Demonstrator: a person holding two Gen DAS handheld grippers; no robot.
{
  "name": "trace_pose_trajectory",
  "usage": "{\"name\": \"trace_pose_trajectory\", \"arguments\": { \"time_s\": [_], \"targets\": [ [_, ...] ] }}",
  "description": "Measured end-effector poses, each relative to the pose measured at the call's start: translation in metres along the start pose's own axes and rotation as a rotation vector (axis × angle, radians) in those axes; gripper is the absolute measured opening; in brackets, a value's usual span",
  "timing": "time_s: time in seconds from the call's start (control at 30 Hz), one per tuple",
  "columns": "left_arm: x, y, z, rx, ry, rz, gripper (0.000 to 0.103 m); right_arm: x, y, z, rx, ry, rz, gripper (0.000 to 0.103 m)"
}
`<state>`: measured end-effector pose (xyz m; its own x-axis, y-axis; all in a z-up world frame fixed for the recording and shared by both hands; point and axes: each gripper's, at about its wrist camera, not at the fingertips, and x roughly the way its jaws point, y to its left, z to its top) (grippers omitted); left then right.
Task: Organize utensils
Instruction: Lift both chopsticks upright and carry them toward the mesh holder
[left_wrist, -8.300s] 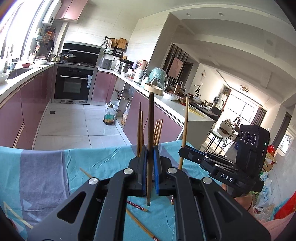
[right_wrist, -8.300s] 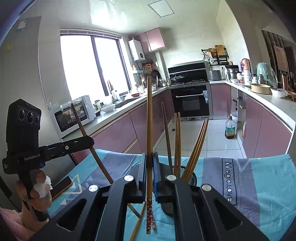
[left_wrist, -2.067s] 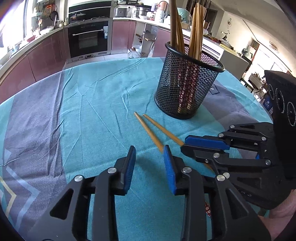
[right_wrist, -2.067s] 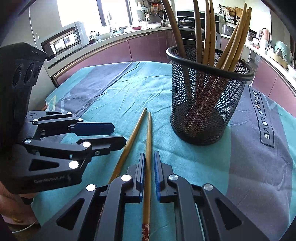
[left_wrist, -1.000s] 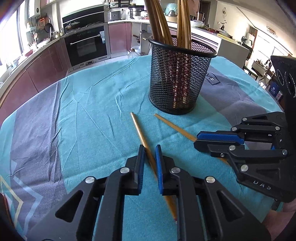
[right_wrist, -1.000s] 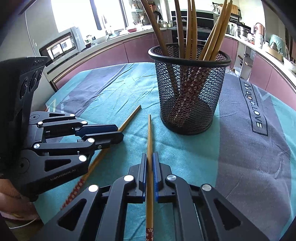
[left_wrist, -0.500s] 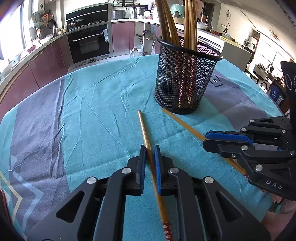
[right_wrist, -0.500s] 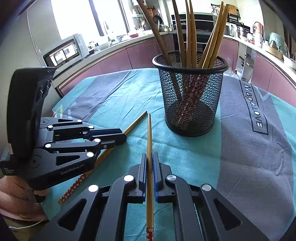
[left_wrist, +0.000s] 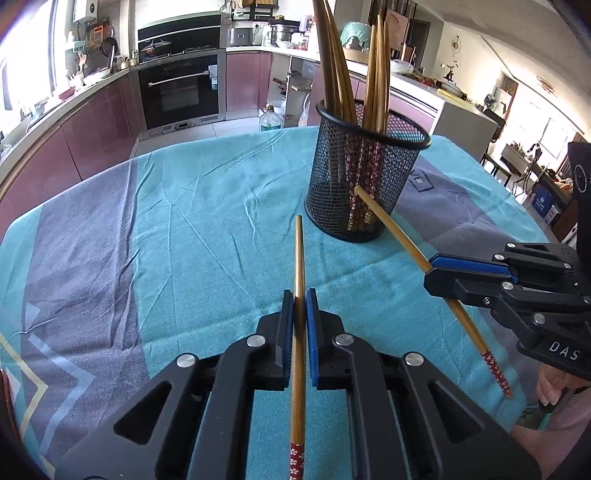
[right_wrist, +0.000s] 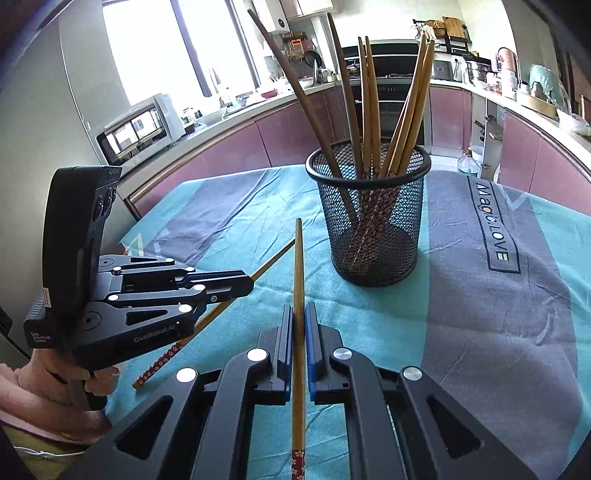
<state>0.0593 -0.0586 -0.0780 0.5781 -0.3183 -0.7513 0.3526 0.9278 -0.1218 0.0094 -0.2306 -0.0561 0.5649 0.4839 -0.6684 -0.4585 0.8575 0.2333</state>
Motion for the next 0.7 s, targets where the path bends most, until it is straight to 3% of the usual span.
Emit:
{"name": "trace_pose_trajectory", "arguments": {
  "time_s": [0.7],
  "targets": [
    [-0.058, -0.003, 0.011, -0.009, -0.125, -0.093, 0.007, -0.041, -0.007, 0.012, 0.040, -0.140, 0.025, 0.005]
  ]
}}
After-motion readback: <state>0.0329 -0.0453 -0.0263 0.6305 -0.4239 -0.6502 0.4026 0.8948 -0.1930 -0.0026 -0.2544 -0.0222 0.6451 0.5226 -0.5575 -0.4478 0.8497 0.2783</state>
